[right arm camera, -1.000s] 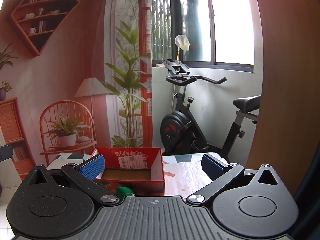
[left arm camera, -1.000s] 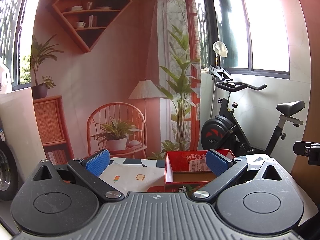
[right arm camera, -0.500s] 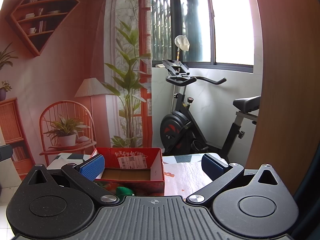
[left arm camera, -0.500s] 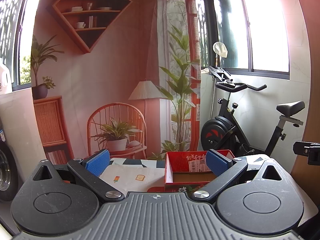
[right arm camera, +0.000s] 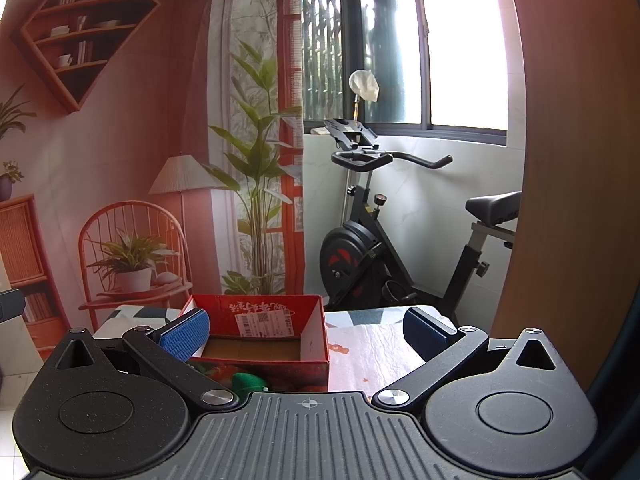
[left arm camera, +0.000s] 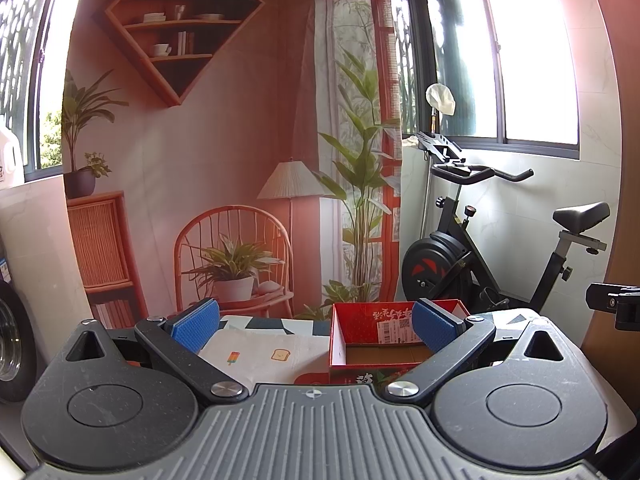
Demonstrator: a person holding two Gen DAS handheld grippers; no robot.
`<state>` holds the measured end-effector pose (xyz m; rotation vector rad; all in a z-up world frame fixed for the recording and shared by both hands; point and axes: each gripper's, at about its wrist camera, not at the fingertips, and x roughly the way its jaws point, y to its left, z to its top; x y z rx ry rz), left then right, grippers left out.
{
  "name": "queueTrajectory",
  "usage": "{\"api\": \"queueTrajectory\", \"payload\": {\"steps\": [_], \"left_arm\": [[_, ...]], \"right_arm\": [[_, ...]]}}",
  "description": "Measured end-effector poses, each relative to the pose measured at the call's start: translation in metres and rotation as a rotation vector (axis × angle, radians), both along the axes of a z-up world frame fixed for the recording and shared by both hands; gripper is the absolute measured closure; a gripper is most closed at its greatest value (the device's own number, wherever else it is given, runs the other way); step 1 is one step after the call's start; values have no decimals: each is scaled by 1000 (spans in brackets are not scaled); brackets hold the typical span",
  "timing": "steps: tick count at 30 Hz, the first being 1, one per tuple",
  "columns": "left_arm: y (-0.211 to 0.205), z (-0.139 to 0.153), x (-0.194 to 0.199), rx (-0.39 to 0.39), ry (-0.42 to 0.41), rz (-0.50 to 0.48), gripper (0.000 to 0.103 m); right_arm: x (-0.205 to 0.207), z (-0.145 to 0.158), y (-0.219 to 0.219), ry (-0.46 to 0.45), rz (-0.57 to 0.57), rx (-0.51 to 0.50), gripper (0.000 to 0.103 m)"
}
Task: Organize soft objects
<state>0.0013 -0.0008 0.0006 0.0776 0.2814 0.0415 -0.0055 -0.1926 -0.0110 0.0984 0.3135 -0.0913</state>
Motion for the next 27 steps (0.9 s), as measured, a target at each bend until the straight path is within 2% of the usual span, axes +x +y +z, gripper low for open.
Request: {"api": "queueTrajectory", "payload": {"steps": [23, 27], "left_arm": [[0, 0, 0, 0, 2, -2, 0], [1, -6, 2, -1, -6, -18, 0]], "right_arm": [[1, 0, 1, 0, 0, 2, 0], [2, -7, -2, -23, 27, 19, 0]]}}
